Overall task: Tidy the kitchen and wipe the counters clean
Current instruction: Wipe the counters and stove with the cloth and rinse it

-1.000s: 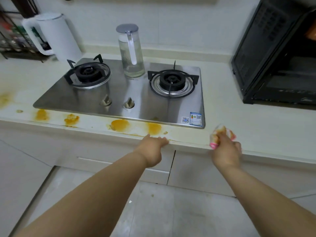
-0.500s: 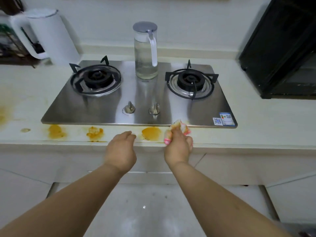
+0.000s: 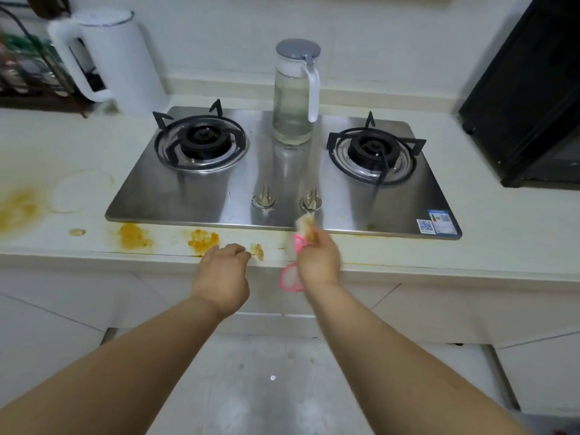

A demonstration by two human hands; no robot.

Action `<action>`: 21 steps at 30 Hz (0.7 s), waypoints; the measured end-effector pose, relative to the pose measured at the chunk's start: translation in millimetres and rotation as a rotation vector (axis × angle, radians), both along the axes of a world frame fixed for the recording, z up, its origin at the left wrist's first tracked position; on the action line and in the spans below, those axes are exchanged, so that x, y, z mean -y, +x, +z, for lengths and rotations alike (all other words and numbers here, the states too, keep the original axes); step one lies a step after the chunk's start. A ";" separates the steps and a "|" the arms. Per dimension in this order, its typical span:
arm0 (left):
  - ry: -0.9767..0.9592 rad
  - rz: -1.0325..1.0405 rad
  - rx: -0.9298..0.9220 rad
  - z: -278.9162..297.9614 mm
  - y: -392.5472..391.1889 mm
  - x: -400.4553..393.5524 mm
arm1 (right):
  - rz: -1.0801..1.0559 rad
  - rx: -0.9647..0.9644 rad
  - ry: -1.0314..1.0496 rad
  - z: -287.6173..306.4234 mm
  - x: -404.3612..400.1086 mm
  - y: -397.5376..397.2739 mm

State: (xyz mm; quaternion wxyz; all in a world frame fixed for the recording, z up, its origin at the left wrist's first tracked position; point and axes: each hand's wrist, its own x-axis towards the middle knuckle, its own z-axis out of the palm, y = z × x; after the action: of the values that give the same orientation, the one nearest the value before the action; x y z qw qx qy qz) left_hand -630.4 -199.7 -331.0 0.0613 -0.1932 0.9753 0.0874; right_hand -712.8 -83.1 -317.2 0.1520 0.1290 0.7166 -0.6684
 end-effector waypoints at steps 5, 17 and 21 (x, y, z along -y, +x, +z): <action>0.026 0.094 -0.029 10.5 11.4 4.8 | -0.131 -0.079 0.331 12.1 -81.5 -43.4; -0.022 0.371 0.064 17.2 41.7 67.2 | 0.013 -0.189 0.636 -36.5 -20.6 -12.2; 0.022 0.338 0.005 7.6 68.1 114.6 | 0.104 -0.215 0.684 -35.7 54.7 25.4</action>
State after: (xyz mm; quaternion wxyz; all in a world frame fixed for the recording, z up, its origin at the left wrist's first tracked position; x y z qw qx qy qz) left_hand -562.3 -314.3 -323.4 0.0504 -0.3541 0.9277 0.1068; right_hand -687.4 -137.8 -352.9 0.0577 0.0647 0.9162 -0.3912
